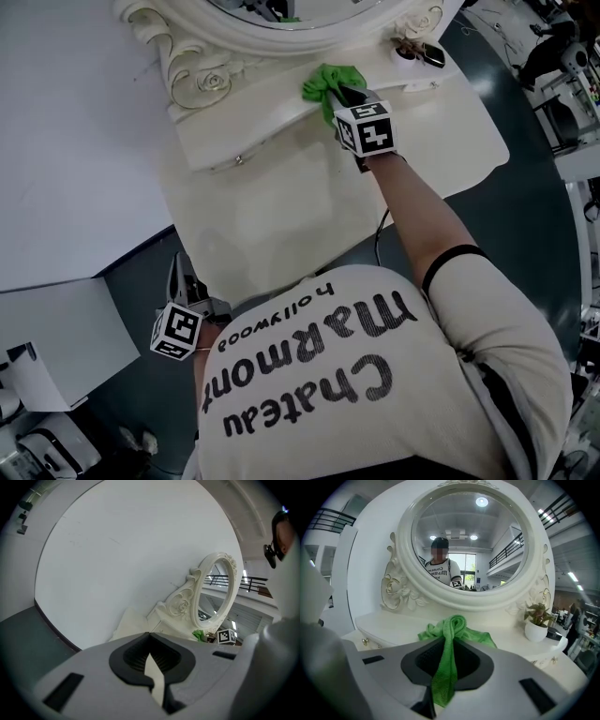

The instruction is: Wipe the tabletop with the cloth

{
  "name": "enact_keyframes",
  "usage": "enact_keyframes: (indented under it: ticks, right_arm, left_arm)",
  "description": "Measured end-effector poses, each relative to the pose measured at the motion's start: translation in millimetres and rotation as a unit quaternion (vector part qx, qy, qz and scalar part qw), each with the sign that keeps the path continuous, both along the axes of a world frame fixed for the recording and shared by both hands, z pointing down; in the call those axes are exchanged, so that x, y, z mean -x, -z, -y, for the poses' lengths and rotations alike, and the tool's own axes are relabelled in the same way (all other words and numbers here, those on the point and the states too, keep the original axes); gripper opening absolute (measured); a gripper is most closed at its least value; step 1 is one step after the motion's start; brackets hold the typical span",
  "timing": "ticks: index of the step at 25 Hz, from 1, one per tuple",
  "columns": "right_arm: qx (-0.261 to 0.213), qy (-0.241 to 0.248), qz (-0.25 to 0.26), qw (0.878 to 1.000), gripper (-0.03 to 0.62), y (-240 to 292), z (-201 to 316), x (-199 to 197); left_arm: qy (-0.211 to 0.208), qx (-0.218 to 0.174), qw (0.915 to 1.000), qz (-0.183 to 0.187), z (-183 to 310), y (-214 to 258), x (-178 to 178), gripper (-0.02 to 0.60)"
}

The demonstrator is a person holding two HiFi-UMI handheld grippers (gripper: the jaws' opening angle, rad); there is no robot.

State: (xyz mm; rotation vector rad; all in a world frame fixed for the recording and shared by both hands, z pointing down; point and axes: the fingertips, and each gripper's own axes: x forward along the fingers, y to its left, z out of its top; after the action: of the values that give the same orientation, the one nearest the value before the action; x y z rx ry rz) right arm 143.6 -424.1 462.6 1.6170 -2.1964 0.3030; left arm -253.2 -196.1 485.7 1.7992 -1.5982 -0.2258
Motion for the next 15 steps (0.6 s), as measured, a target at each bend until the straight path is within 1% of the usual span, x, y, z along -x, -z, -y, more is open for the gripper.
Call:
enact_keyframes:
  ticks: [4, 10, 15]
  right_arm:
    - [0.007, -0.011, 0.006, 1.000, 0.069, -2, -3, -8]
    - [0.030, -0.020, 0.019, 0.999, 0.071, -3, -8, -20]
    - [0.061, -0.033, 0.065, 0.995, 0.071, 3, -15, -26]
  left_arm:
    - [0.000, 0.004, 1.0000, -0.002, -5, -3, -1, 0.008]
    - [-0.001, -0.006, 1.0000, -0.001, -12, 5, -2, 0.008]
    - [0.000, -0.016, 0.9999, 0.000, -20, 14, -4, 0.008]
